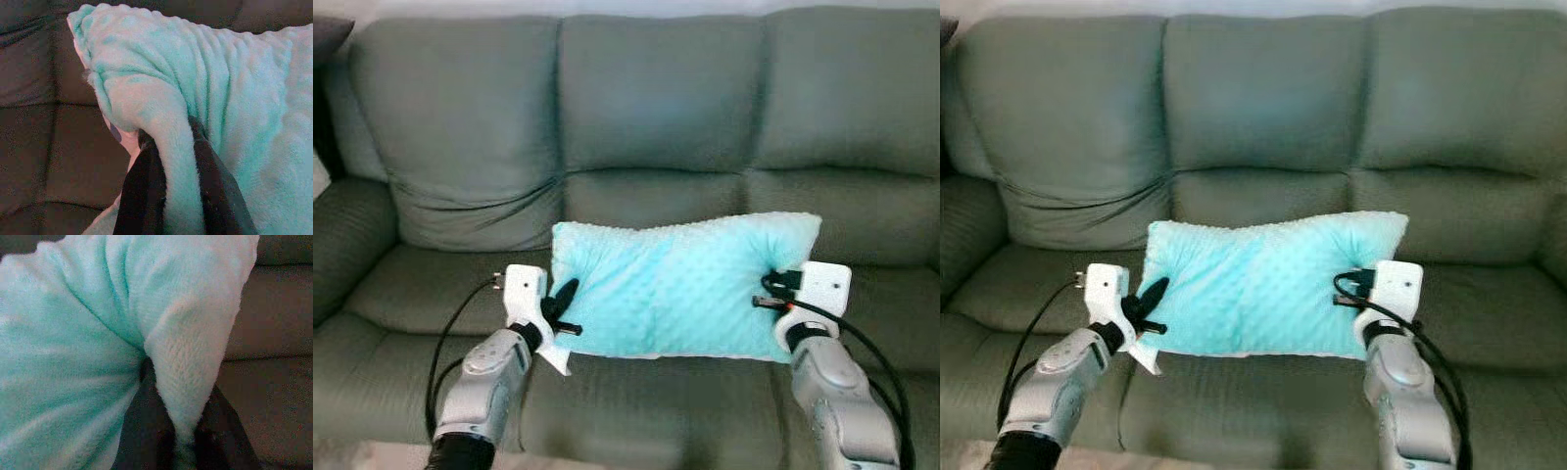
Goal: Move the pillow to the sofa
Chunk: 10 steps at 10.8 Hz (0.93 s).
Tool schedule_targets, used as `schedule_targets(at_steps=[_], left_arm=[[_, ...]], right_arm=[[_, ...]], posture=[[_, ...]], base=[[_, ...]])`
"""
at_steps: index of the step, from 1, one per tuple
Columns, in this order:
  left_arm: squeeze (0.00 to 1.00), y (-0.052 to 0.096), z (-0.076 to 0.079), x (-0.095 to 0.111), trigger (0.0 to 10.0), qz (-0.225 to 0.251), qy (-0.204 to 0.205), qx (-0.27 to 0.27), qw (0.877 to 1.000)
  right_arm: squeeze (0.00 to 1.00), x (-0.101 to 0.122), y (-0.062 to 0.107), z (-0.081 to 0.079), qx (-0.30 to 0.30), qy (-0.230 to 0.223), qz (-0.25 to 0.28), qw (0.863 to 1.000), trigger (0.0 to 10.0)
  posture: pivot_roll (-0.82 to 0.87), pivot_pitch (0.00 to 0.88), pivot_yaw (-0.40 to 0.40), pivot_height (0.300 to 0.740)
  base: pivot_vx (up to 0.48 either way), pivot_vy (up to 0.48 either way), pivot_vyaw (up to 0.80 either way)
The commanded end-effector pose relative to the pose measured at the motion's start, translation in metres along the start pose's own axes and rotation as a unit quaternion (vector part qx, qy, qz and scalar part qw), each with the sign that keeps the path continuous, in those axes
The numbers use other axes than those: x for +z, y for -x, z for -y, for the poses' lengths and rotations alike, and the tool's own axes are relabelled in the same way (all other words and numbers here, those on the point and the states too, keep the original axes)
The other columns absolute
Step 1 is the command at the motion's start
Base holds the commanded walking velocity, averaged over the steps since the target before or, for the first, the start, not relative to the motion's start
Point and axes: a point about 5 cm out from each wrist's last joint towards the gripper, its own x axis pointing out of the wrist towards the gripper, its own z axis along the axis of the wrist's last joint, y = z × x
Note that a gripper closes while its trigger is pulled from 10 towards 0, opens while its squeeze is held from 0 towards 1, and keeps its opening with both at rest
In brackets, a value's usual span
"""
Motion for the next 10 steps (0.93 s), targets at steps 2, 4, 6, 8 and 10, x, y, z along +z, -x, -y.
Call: schedule_targets(at_steps=[2,4,6,8,10], left_arm=[[0.0,-0.0043,0.0073,0.0084,10.0,0.018,-0.006,-0.014,1.0],[0.0,-0.0026,0.0101,0.0032,10.0,0.004,0.001,-0.022,1.0],[0.0,-0.0006,0.0096,0.0015,10.0,0.001,0.002,-0.026,1.0],[0.0,-0.0011,0.0085,0.0037,10.0,0.004,0.002,-0.03,1.0],[0.0,-0.0009,0.0093,0.0036,10.0,-0.001,0.0,-0.034,0.999]], right_arm=[[0.0,0.0059,0.0024,0.0083,-0.012,0.005,0.014,1.0,10.0],[0.0,0.0045,0.0032,0.0081,-0.011,0.006,0.012,1.0,10.0],[0.0,0.0038,0.0033,0.0076,-0.01,0.007,0.011,1.0,10.0],[0.0,0.0042,0.0023,0.0069,-0.009,0.007,0.01,1.0,10.0],[0.0,0.0048,0.0017,0.0068,-0.01,0.007,0.012,1.0,10.0]], posture=[[-0.2,0.048,0.044,0.74],[-0.2,0.051,0.044,0.74],[-0.2,0.052,0.044,0.74],[-0.2,0.053,0.045,0.74],[-0.2,0.053,0.048,0.74]], base=[[0.195,0.0,0.0],[0.0,0.0,0.0],[0.0,0.0,0.0],[0.0,0.0,0.0],[0.0,0.0,0.0]])
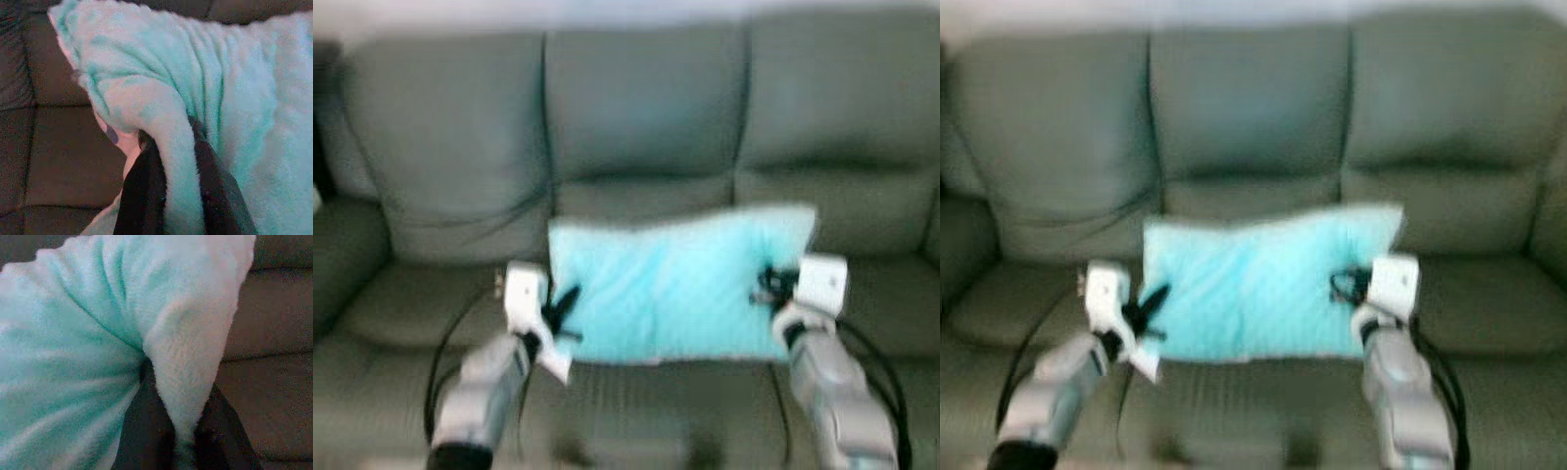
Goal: Move the pillow to the sofa
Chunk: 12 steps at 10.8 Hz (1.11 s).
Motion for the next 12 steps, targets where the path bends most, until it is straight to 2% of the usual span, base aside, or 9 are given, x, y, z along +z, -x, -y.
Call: schedule_targets(at_steps=[1,4,5,6,8,9,10,12], left_arm=[[0.0,0.001,-0.002,0.006,10.0,0.008,-0.008,-0.003,1.0],[0.0,0.001,-0.003,0.004,10.0,0.003,-0.012,0.002,1.0],[0.0,0.001,-0.001,-0.001,10.0,-0.011,-0.014,0.002,1.0],[0.0,-0.001,-0.002,-0.009,10.0,-0.034,-0.032,0.007,0.999],[0.0,0.0,-0.01,-0.015,10.0,-0.04,-0.04,0.026,0.998],[0.0,-0.001,-0.015,-0.016,10.0,-0.036,-0.03,0.044,0.998],[0.0,-0.01,-0.015,-0.018,10.0,-0.037,-0.023,0.056,0.997],[0.0,-0.015,-0.012,-0.021,10.0,-0.041,-0.024,0.05,0.998]], right_arm=[[0.0,0.007,-0.001,-0.004,0.007,-0.001,0.014,1.0,10.0],[0.0,0.007,-0.002,-0.004,0.007,-0.002,0.015,1.0,10.0],[0.0,0.005,-0.002,-0.004,0.007,-0.001,0.012,1.0,10.0],[0.0,0.001,-0.003,-0.004,0.011,0.0,0.006,1.0,10.0],[0.0,-0.005,-0.005,-0.006,0.021,-0.003,-0.008,1.0,10.0],[0.0,-0.009,-0.009,-0.007,0.025,-0.011,-0.021,0.999,10.0],[0.0,-0.013,-0.017,-0.004,0.017,-0.01,-0.033,0.999,10.0],[0.0,-0.013,-0.026,0.001,0.004,-0.014,-0.037,0.999,10.0]], posture=[[-0.19,0.053,0.049,0.74],[-0.19,0.052,0.05,0.74],[-0.19,0.052,0.05,0.74],[-0.19,0.056,0.051,0.74],[-0.18,0.073,0.056,0.74],[-0.18,0.085,0.057,0.74],[-0.17,0.119,0.067,0.74],[-0.18,0.161,0.081,0.74]], base=[[0.0,0.0,0.0],[0.0,0.0,0.0],[0.0,0.0,0.0],[0.0,0.0,0.0],[0.0,0.0,0.0],[0.0,0.0,0.0],[0.0,0.0,0.0],[0.0,0.0,0.0]])
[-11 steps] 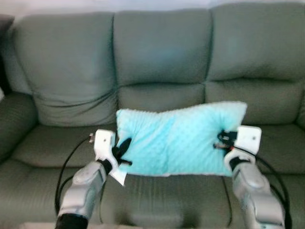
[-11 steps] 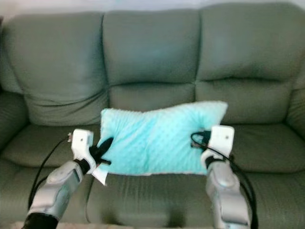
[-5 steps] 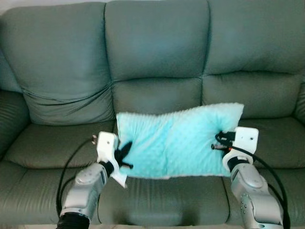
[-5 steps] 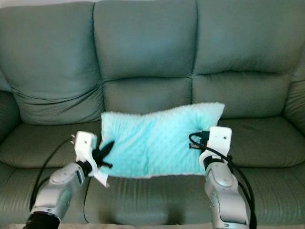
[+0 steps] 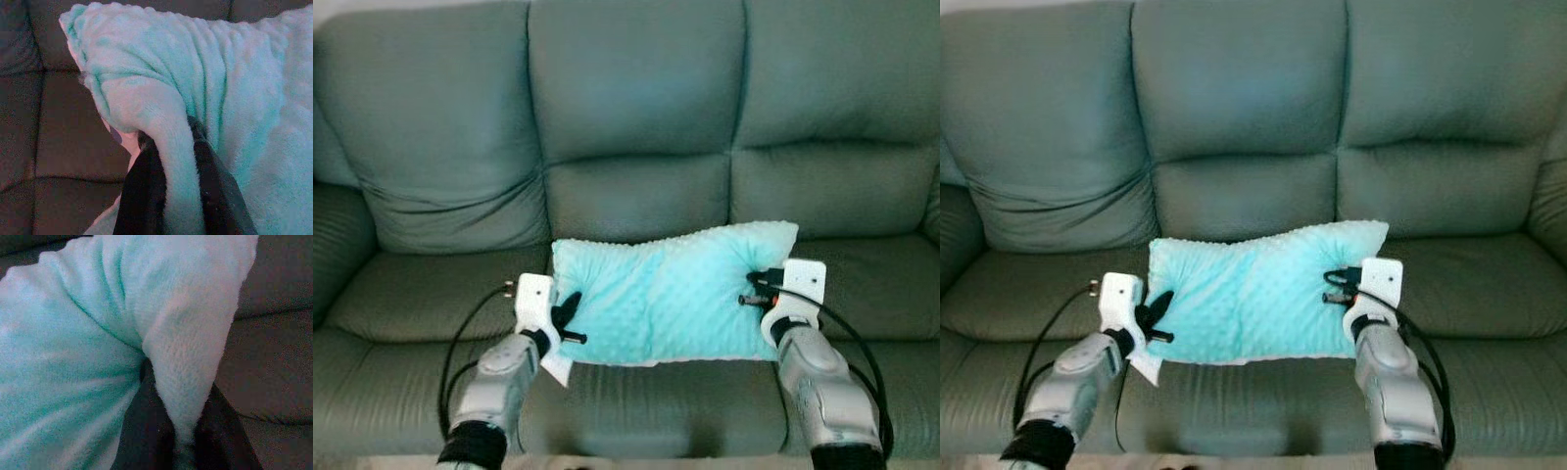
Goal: Move the pillow to the sofa
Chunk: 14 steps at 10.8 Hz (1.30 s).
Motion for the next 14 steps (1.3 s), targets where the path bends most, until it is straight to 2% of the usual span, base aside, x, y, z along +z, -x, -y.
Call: schedule_targets(at_steps=[1,4,7,8,9,10,12,14], left_arm=[[0.0,-0.002,-0.003,0.002,10.0,0.002,-0.01,0.007,1.0],[0.0,-0.01,-0.008,0.008,10.0,0.019,-0.019,0.031,0.999],[0.0,-0.013,-0.022,0.012,10.0,0.018,-0.029,0.066,0.997],[0.0,-0.013,-0.029,0.013,10.0,0.019,-0.019,0.09,0.996],[0.0,-0.012,-0.034,0.013,10.0,0.015,-0.024,0.106,0.994],[0.0,-0.008,-0.043,0.009,10.0,0.014,-0.012,0.145,0.989],[0.0,-0.009,-0.047,0.009,10.0,0.022,0.041,0.16,0.986],[0.0,-0.013,-0.045,0.013,10.0,0.015,0.023,0.163,0.986]], right_arm=[[0.0,0.006,-0.003,0.003,-0.008,-0.004,0.015,1.0,10.0],[0.0,-0.002,-0.012,-0.001,-0.012,-0.008,0.007,1.0,10.0],[0.0,-0.015,-0.02,-0.034,0.033,0.002,-0.012,0.999,10.0],[0.0,-0.02,-0.023,-0.039,0.037,0.008,-0.017,0.999,10.0],[0.0,-0.022,-0.023,-0.041,0.038,0.014,-0.017,0.999,10.0],[0.0,-0.027,-0.028,-0.044,0.036,0.028,-0.016,0.999,10.0],[0.0,-0.031,-0.032,-0.039,0.021,0.033,-0.018,0.999,10.0],[0.0,-0.031,-0.035,-0.03,0.005,0.025,-0.019,0.999,10.0]], posture=[[-0.18,0.193,0.085,0.74],[-0.16,0.256,0.087,0.74],[-0.14,0.293,0.088,0.74],[-0.14,0.302,0.087,0.74],[-0.14,0.306,0.084,0.74],[-0.14,0.323,0.089,0.74],[-0.13,0.333,0.087,0.74],[-0.13,0.341,0.089,0.74]], base=[[0.0,0.0,0.0],[0.0,0.0,0.0],[0.0,0.0,0.0],[0.0,0.0,0.0],[0.0,0.0,0.0],[0.0,0.0,0.0],[0.0,0.0,0.0],[0.0,0.0,0.0]])
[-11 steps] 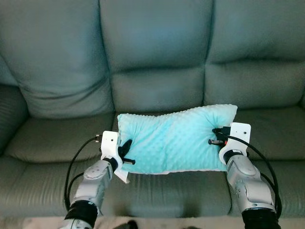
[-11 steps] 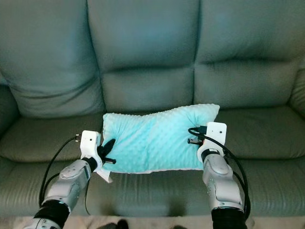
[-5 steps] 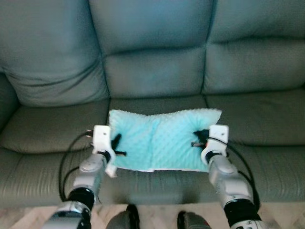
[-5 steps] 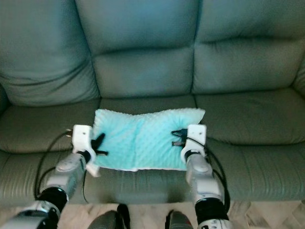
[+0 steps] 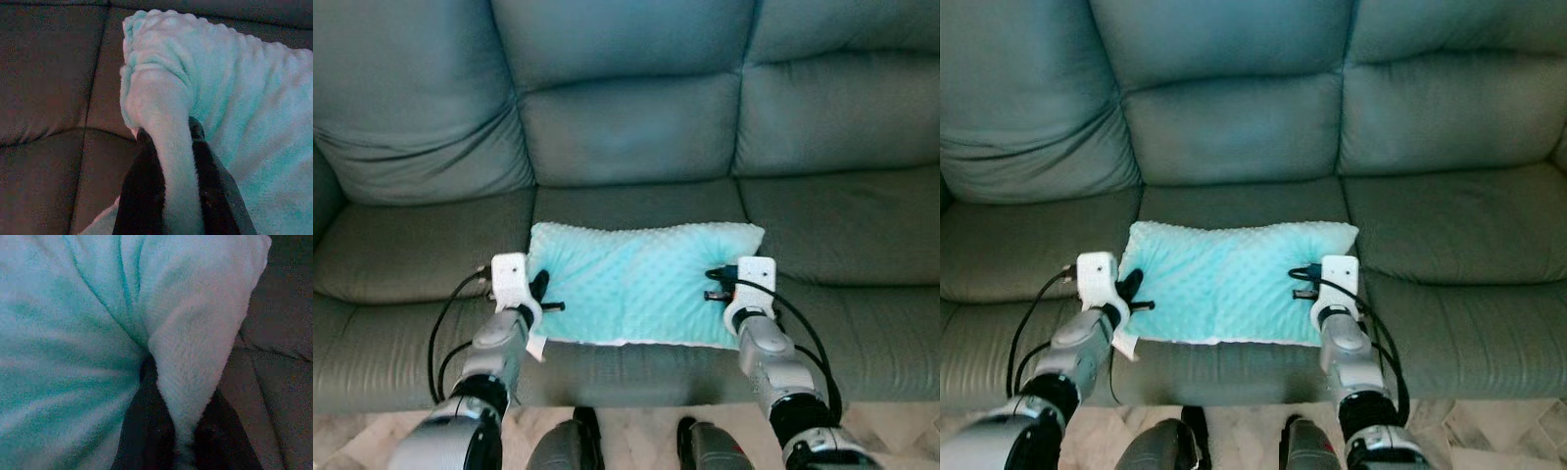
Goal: Move the pillow to the sofa
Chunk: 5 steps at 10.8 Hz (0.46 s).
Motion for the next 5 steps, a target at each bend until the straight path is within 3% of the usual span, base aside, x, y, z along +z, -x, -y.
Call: schedule_targets(at_steps=[1,5], left_arm=[[0.0,0.002,-0.009,-0.005,10.0,-0.011,0.0,0.022,1.0],[0.0,-0.008,0.011,0.013,10.0,0.004,0.024,0.015,1.0]], right_arm=[[0.0,-0.005,0.0,0.006,-0.015,-0.005,-0.002,1.0,10.0],[0.0,0.013,-0.008,0.032,-0.05,-0.002,0.026,0.998,10.0]], posture=[[-0.13,0.344,0.09,0.74],[-0.14,0.374,0.093,0.74]], base=[[0.0,0.0,0.0],[0.0,0.0,0.0]])
